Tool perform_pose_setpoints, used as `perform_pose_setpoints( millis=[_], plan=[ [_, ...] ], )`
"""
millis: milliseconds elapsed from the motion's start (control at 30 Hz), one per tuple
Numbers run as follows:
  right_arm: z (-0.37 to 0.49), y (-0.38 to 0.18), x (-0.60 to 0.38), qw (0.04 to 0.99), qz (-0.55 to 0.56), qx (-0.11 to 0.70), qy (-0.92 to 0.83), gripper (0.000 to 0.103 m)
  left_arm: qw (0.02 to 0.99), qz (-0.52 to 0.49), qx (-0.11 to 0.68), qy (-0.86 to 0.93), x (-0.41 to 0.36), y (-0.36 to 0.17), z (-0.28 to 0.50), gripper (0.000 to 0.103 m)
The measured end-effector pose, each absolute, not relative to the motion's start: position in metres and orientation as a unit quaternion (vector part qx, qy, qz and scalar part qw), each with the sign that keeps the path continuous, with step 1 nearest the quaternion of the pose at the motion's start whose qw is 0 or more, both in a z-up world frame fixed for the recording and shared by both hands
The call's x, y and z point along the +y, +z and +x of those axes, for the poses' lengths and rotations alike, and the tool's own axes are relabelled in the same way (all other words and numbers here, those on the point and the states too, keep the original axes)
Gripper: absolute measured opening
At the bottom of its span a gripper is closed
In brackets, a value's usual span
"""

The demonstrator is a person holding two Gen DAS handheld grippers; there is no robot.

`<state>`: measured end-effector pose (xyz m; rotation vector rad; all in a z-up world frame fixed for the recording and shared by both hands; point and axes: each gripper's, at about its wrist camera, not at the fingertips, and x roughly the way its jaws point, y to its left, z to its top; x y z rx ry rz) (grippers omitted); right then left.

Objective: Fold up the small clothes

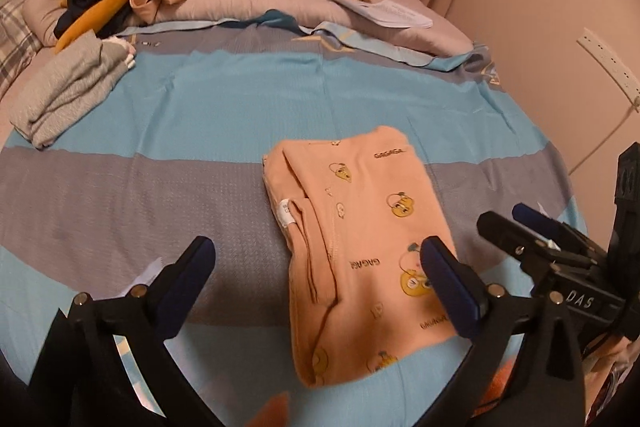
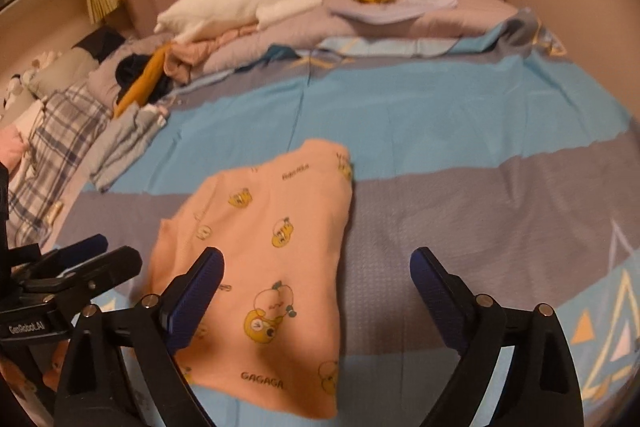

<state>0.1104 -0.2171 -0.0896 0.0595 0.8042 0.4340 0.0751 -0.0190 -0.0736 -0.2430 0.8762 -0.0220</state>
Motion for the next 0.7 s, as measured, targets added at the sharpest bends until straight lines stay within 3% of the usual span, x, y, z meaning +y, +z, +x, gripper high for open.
perform_pose_setpoints(
  millis=[167,700],
  plan=[
    [0.095,-0.075,-0.219,0.909,0.027,0.364,0.201,0.101,0.904,-0.114,0.411,-0.001,-0.016,-0.061,0.061,0.102],
    [0.076,-0.071,-0.214,0.92,0.0,0.352,0.173,0.101,0.904,-0.12,0.409,0.013,-0.008,-0.061,0.038,0.102]
  ],
)
